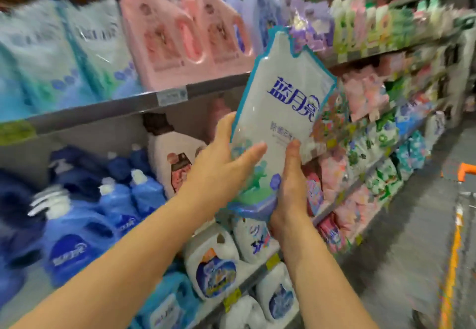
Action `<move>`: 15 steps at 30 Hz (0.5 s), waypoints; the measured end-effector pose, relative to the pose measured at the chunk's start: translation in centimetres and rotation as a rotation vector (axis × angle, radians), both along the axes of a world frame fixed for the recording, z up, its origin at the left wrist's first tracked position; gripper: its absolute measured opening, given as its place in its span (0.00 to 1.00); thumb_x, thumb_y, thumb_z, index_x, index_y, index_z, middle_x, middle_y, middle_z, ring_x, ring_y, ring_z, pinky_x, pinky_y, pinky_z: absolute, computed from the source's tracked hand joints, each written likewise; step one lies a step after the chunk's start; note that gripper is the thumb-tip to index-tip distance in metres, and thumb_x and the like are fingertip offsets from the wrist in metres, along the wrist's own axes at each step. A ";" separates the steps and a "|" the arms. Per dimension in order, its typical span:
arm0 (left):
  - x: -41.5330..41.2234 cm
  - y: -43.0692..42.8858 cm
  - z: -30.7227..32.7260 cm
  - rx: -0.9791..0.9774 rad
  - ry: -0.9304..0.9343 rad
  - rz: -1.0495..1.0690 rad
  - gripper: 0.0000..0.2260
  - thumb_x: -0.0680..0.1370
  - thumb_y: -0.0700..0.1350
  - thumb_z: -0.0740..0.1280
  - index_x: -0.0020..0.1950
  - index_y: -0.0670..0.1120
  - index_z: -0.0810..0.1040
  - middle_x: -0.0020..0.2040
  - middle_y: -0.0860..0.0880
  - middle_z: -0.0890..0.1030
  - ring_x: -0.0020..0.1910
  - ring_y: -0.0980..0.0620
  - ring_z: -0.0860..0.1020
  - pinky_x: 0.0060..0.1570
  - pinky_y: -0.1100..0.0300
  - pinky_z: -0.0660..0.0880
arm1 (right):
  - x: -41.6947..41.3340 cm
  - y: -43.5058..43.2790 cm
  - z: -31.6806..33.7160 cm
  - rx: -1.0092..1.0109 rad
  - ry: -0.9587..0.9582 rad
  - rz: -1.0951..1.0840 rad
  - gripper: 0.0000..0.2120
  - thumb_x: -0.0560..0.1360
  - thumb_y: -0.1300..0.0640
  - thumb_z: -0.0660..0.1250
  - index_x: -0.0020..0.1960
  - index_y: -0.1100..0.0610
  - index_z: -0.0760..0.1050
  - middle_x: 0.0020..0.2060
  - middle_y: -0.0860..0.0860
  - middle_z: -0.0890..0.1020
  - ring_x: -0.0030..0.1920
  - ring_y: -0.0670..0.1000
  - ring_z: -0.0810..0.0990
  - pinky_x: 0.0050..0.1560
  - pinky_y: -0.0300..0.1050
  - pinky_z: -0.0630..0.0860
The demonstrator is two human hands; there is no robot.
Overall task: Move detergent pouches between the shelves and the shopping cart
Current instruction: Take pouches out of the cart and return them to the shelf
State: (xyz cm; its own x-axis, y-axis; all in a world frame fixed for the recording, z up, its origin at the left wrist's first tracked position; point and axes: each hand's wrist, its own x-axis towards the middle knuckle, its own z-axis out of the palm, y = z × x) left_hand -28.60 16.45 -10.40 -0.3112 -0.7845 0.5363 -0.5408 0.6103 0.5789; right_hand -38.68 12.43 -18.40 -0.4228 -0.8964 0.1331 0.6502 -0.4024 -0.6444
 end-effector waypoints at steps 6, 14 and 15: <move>7.1 -5.7 4.7 -0.264 0.039 0.106 0.38 0.72 0.51 0.70 0.74 0.52 0.50 0.66 0.51 0.72 0.61 0.51 0.74 0.51 0.64 0.68 | 6.9 -6.3 8.5 -0.133 0.166 -0.043 0.44 0.53 0.25 0.70 0.58 0.54 0.77 0.52 0.54 0.84 0.52 0.56 0.83 0.58 0.57 0.76; 12.9 -12.7 12.8 -0.436 0.219 0.234 0.37 0.73 0.49 0.70 0.74 0.46 0.51 0.60 0.56 0.72 0.57 0.55 0.74 0.56 0.65 0.68 | 12.8 -14.3 19.9 -0.336 0.392 -0.031 0.32 0.62 0.31 0.67 0.55 0.54 0.80 0.41 0.48 0.83 0.37 0.47 0.80 0.47 0.43 0.77; 13.7 -13.6 13.8 -0.443 0.227 0.263 0.35 0.74 0.48 0.69 0.74 0.46 0.52 0.58 0.57 0.71 0.55 0.57 0.73 0.54 0.67 0.68 | 13.7 -15.2 21.0 -0.351 0.427 -0.027 0.27 0.65 0.32 0.66 0.51 0.51 0.80 0.38 0.47 0.82 0.34 0.46 0.78 0.44 0.43 0.76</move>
State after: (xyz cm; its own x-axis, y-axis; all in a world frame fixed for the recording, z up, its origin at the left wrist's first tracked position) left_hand -14.85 2.87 3.36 0.0261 -0.5050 0.8627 -0.5990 0.6831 0.4179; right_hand -24.99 -2.78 2.65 -0.2882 -0.7566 0.5870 0.3468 -0.6539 -0.6725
